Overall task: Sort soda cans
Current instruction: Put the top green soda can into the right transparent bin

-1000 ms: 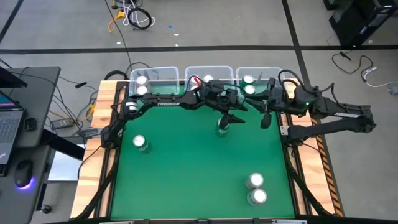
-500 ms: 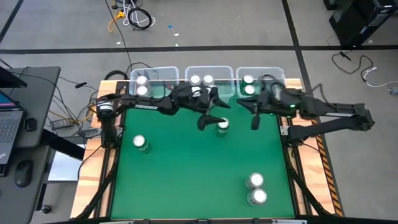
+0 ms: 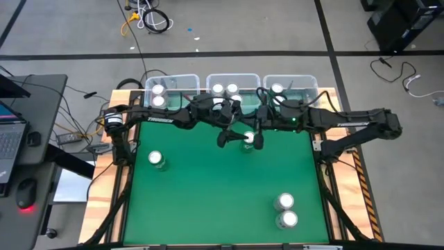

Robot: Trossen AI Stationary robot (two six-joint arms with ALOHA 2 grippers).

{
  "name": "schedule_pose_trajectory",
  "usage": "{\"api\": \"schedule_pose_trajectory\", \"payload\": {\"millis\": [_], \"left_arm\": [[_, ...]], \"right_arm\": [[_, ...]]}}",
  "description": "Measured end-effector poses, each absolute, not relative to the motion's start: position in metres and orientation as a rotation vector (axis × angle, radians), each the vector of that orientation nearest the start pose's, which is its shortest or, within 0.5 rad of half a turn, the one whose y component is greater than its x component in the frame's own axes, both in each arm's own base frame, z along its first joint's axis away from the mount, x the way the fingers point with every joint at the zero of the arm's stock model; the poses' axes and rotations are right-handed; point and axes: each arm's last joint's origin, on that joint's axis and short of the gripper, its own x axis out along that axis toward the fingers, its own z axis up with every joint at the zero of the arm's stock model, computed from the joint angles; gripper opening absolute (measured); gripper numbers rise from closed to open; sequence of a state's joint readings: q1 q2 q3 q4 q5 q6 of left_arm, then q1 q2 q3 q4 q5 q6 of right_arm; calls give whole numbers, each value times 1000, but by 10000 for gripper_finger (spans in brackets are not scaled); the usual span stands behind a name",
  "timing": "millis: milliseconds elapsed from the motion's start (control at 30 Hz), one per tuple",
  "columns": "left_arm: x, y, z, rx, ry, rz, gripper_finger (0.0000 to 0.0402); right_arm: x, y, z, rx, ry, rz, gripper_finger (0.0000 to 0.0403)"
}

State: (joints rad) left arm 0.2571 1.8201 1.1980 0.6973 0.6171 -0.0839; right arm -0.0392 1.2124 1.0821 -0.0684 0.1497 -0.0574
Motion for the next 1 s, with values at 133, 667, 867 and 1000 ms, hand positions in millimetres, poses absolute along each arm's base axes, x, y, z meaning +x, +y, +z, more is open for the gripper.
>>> {"api": "schedule_pose_trajectory", "payload": {"millis": [133, 667, 867, 1000], "left_arm": [[402, 91, 267, -51, -9, -295, 314], [405, 65, 246, 14, 181, -340, 314], [406, 51, 241, 13, 230, -378, 314], [406, 46, 237, 23, 263, -396, 314]], "right_arm": [[283, -11, 367, -79, 199, -134, 0], [292, -18, 401, -52, 137, -158, 0], [291, -31, 403, -54, 127, -203, 0], [290, -38, 404, -53, 125, -224, 0]]}}
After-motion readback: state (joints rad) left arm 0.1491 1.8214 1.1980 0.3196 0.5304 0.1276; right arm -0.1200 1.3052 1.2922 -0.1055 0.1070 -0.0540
